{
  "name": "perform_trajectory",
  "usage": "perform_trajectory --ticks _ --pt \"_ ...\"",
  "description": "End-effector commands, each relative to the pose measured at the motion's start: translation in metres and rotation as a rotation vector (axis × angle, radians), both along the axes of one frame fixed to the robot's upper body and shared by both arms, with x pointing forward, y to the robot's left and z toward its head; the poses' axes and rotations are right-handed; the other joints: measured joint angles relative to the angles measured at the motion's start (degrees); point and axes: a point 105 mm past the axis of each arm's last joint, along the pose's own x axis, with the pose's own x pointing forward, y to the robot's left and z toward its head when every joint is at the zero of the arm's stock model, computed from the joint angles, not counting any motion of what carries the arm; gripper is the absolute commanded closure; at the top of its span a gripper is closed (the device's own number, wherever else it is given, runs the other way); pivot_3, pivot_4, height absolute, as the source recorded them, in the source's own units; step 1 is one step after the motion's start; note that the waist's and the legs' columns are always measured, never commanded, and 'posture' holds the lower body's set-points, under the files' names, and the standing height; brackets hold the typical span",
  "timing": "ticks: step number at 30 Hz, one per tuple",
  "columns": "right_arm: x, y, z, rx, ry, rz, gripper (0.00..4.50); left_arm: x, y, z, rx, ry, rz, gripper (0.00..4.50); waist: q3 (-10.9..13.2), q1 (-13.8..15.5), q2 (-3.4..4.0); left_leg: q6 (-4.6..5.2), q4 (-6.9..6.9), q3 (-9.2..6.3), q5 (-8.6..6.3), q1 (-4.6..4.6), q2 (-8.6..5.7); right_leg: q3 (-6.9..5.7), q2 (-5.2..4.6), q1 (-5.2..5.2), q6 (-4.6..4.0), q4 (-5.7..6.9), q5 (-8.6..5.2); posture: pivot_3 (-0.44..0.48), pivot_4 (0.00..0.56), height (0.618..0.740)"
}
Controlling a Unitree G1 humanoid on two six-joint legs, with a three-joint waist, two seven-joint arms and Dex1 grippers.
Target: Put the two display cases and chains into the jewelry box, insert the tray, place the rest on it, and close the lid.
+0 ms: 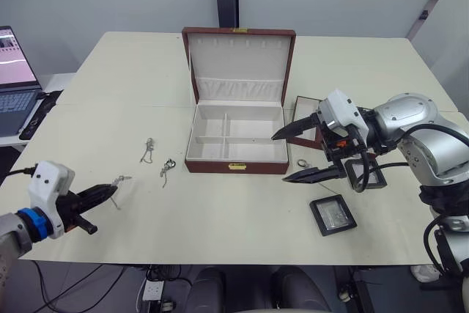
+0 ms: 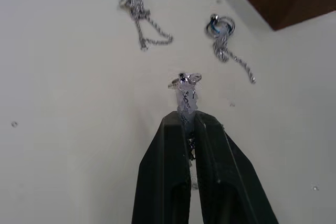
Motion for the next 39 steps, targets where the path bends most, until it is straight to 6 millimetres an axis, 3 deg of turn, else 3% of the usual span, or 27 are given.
perform_trajectory --ticks 1,9,17,25,33,39 --pt "-0.003 -0.001 0.011 0.027 -0.054 0.004 0.00 0.007 -0.019 0.032 0.005 -0.075 -0.092 4.49 0.00 0.00 -0.01 0.00 0.00 0.00 0.00 0.00 0.00 0.00 0.00 0.00 0.00 0.00 0.00 0.000 0.150 0.740" --pt "0.001 0.002 0.014 0.049 -0.080 -0.035 0.00 0.045 -0.078 0.077 0.017 -0.194 -0.283 4.49 0.01 -0.06 -0.01 0.00 0.00 0.01 0.00 -0.01 -0.02 -0.02 0.05 -0.01 0.00 0.02 0.00 0.000 0.150 0.740" --pt "0.008 0.005 0.014 0.062 -0.117 -0.115 0.00 0.091 -0.120 0.102 0.039 -0.277 -0.376 4.49 0.02 -0.06 -0.02 -0.01 0.03 0.07 0.01 -0.05 -0.03 -0.08 0.18 -0.05 0.00 0.05 0.00 0.000 0.150 0.740" --pt "0.020 0.007 0.014 0.069 -0.141 -0.226 0.00 0.128 -0.147 0.093 0.087 -0.272 -0.414 4.49 0.02 -0.10 -0.03 -0.01 0.06 0.15 0.02 -0.09 -0.01 -0.01 0.44 -0.14 0.00 0.05 0.00 0.000 0.150 0.740" --pt "0.025 0.007 0.013 0.069 -0.149 -0.281 0.00 0.156 -0.148 0.074 0.172 -0.248 -0.379 4.49 0.02 -0.09 -0.03 -0.01 0.09 0.15 0.02 -0.10 -0.02 -0.01 0.45 -0.14 0.00 0.06 0.00 0.000 0.150 0.740" --pt "0.029 0.006 0.014 0.079 -0.162 -0.322 0.00 0.165 -0.152 0.062 0.216 -0.227 -0.385 4.49 0.02 -0.10 -0.03 0.00 0.10 0.15 0.02 -0.12 -0.02 0.00 0.43 -0.16 0.00 0.06 0.00 0.000 0.150 0.740"
